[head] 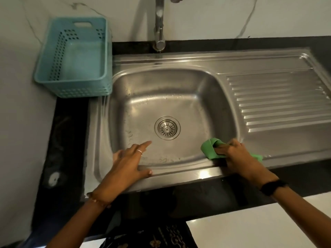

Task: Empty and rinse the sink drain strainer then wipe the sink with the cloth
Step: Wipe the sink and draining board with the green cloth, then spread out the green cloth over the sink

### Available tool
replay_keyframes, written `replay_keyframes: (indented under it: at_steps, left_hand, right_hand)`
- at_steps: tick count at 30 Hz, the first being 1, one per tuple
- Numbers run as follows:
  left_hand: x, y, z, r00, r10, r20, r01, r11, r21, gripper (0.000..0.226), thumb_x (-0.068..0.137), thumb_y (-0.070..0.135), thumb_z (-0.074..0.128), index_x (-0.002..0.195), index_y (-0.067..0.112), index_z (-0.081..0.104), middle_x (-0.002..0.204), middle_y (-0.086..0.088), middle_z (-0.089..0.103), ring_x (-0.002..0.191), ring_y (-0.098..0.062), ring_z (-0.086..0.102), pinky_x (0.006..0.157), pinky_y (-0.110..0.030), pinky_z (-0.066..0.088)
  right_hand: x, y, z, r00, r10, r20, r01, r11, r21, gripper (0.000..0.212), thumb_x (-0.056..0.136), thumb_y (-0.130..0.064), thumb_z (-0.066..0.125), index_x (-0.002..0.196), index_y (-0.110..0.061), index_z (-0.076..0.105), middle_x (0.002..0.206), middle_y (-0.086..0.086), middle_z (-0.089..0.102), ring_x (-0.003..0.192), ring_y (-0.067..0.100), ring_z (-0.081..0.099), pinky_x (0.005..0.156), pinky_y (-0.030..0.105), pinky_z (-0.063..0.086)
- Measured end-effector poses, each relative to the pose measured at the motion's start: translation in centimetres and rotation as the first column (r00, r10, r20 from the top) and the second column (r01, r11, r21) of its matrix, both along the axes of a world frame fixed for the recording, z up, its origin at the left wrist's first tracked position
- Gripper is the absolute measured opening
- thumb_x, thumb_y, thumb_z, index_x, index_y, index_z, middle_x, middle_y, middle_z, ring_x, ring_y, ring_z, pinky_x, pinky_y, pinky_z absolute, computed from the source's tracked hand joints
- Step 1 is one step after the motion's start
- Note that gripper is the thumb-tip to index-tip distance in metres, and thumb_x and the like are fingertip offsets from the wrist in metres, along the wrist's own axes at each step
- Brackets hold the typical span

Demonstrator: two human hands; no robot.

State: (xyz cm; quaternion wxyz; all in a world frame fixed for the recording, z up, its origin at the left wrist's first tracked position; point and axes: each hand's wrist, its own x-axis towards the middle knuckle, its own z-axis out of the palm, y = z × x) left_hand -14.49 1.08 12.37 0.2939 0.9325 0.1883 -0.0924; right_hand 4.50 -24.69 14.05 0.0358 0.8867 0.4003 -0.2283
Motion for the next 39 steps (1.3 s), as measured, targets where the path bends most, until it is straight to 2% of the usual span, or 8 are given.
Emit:
replay_keyframes:
  at_steps: [7, 11, 20, 24, 26, 29, 34, 39]
  left_hand:
    - [-5.4, 3.7, 0.8, 0.947, 0.256, 0.192, -0.258, 0.966, -0.014, 0.062, 0.081, 0.009, 0.065, 0.136, 0.020, 0.040, 0.130, -0.006, 0.050, 0.122, -0.023, 0.045, 0.107, -0.030, 0.021]
    - [-6.7, 4.4, 1.4, 0.825, 0.459, 0.330, -0.367, 0.878, -0.306, 0.048, 0.085, -0.014, 0.044, 0.129, 0.005, 0.047, 0.124, -0.006, 0.050, 0.109, -0.005, 0.049, 0.097, 0.001, 0.028]
    - [-6.3, 5.1, 1.3, 0.696, 0.658, 0.286, -0.470, 0.719, -0.512, 0.034, 0.091, -0.008, 0.040, 0.120, 0.006, 0.050, 0.131, -0.004, 0.048, 0.122, -0.017, 0.046, 0.098, -0.001, 0.031]
    - [-5.5, 5.3, 1.6, 0.666, 0.714, 0.217, -0.517, 0.651, -0.556, 0.041, 0.093, 0.000, 0.040, 0.127, 0.022, 0.045, 0.118, -0.008, 0.056, 0.111, -0.018, 0.053, 0.102, -0.025, 0.039]
    - [-5.0, 5.4, 1.9, 0.627, 0.755, 0.191, -0.537, 0.596, -0.597, 0.036, 0.094, 0.004, 0.042, 0.126, 0.021, 0.047, 0.120, -0.011, 0.057, 0.113, -0.021, 0.053, 0.105, -0.035, 0.039]
    - [-3.9, 5.5, 2.5, 0.557, 0.823, 0.111, -0.529, 0.454, -0.717, 0.025, 0.095, 0.017, 0.044, 0.118, 0.025, 0.050, 0.126, -0.009, 0.054, 0.119, -0.021, 0.050, 0.103, -0.036, 0.040]
    - [0.3, 4.5, 4.3, 0.582, 0.797, -0.162, -0.351, 0.066, -0.934, 0.038, 0.089, 0.043, 0.042, 0.104, 0.016, 0.063, 0.107, -0.002, 0.062, 0.109, -0.020, 0.056, 0.093, -0.033, 0.041]
    - [5.0, 2.1, 6.7, 0.834, 0.551, -0.035, -0.086, 0.067, -0.994, 0.044, 0.081, 0.052, 0.048, 0.100, 0.021, 0.073, 0.104, -0.002, 0.073, 0.098, -0.016, 0.068, 0.076, -0.025, 0.056]
  right_hand:
    - [-5.9, 7.1, 2.2, 0.953, 0.047, -0.298, 0.004, 0.986, 0.169, 0.021, 0.089, -0.028, 0.058, 0.104, -0.018, 0.068, 0.099, 0.013, 0.065, 0.096, 0.027, 0.056, 0.081, 0.026, 0.036]
    - [-10.2, 12.5, 1.5, 0.925, 0.074, -0.373, 0.055, 0.944, 0.325, 0.013, 0.087, -0.026, 0.060, 0.091, -0.018, 0.069, 0.083, 0.007, 0.068, 0.074, 0.023, 0.054, 0.071, 0.028, 0.036]
    - [-15.1, 22.2, -0.7, 0.861, -0.200, -0.467, 0.419, 0.799, 0.431, 0.023, 0.084, -0.015, 0.057, 0.061, -0.014, 0.057, 0.055, -0.003, 0.052, 0.055, 0.017, 0.049, 0.057, 0.026, 0.032]
    - [-12.7, 26.1, -0.3, 0.478, -0.317, -0.820, 0.822, 0.489, 0.290, 0.015, 0.086, -0.010, 0.059, 0.088, 0.001, 0.068, 0.091, 0.017, 0.071, 0.077, 0.026, 0.065, 0.068, 0.032, 0.054]
    - [-10.7, 26.6, 0.8, 0.138, -0.207, -0.968, 0.951, 0.300, 0.071, 0.024, 0.088, -0.012, 0.059, 0.108, 0.001, 0.064, 0.104, 0.019, 0.067, 0.083, 0.026, 0.063, 0.075, 0.033, 0.054]
    - [-8.1, 24.9, 2.9, -0.075, 0.019, -0.997, 0.969, 0.237, -0.069, 0.034, 0.092, -0.019, 0.050, 0.123, -0.005, 0.055, 0.101, 0.014, 0.065, 0.080, 0.026, 0.061, 0.082, 0.038, 0.050]
    - [-6.1, 20.6, 5.7, -0.209, 0.344, -0.915, 0.970, 0.193, -0.149, 0.047, 0.090, -0.037, 0.043, 0.121, -0.005, 0.058, 0.103, 0.012, 0.069, 0.088, 0.028, 0.067, 0.081, 0.035, 0.054]
    - [-5.1, 17.2, 8.3, -0.093, 0.404, -0.910, 0.987, 0.157, -0.032, 0.047, 0.080, -0.047, 0.055, 0.107, -0.012, 0.070, 0.105, 0.012, 0.072, 0.092, 0.024, 0.070, 0.078, 0.034, 0.058]
